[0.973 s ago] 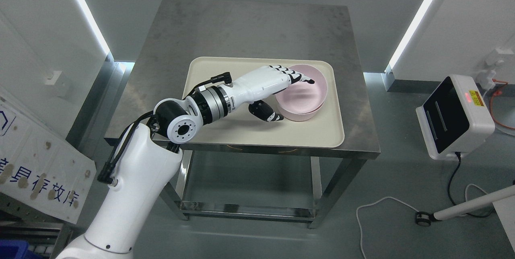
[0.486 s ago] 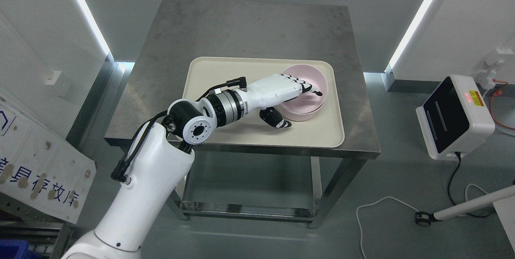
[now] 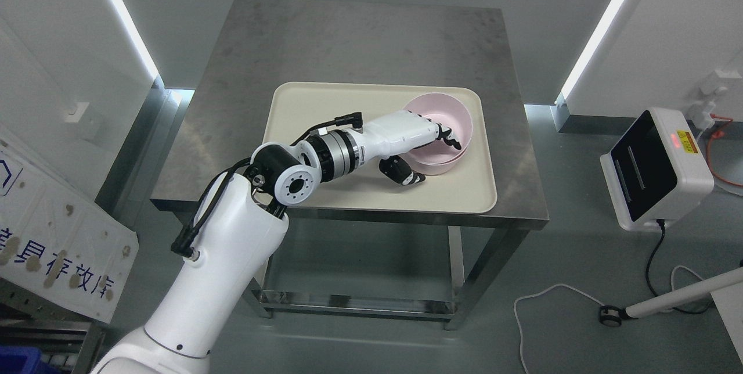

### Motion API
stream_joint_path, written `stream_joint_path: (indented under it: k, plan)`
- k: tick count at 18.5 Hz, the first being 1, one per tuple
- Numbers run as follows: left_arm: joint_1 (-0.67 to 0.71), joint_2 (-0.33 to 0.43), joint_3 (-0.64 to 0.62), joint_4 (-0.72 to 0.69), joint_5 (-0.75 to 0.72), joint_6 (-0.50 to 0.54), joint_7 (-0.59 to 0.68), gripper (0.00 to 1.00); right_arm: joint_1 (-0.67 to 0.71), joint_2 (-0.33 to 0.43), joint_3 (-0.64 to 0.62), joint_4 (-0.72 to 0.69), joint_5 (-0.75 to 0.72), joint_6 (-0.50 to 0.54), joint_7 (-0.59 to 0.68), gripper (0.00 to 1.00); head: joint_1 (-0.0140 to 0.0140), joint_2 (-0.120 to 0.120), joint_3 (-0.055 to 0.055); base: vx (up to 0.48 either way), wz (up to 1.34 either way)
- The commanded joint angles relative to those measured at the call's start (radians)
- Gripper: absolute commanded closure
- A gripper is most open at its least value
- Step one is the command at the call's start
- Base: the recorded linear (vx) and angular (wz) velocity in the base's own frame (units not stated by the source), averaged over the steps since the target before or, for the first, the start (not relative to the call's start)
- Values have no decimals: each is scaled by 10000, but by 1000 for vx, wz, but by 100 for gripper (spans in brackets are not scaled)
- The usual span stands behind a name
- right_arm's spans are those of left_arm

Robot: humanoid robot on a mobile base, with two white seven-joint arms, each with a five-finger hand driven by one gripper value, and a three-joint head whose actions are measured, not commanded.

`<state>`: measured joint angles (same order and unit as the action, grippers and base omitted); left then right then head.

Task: Stack pink IKEA bowls on left shelf middle
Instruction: 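Reach the left hand to the stacked bowls and grip their rim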

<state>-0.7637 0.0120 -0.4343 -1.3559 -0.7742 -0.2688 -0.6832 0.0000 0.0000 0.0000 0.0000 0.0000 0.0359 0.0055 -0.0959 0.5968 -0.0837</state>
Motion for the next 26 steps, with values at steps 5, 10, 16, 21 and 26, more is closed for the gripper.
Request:
stream_joint_path:
  k: [5,10,16,21,26]
  plan:
    - [-63,54,217,444,10,-43,21,55,291,-175,-108,-337,0,-21,6,0,0,0,0,0,0]
    - [-48,54,401,444,72,-135,-25,68,291,-175,-107,-337,0,-6,6,0,0,0,0,0,0]
    - [-33,54,737,444,209,-578,-223,87,291,-175,-108,-337,0,-6,6,0,0,0,0,0,0]
    - [-2,54,1427,444,531,-932,-654,100,291,-175,-123,-337,0,-21,6,0,0,0,0,0,0]
    - [-170,54,1827,93,1129,-1024,-562,99,291,-175,-107,-337,0,-6,6,0,0,0,0,0,0]
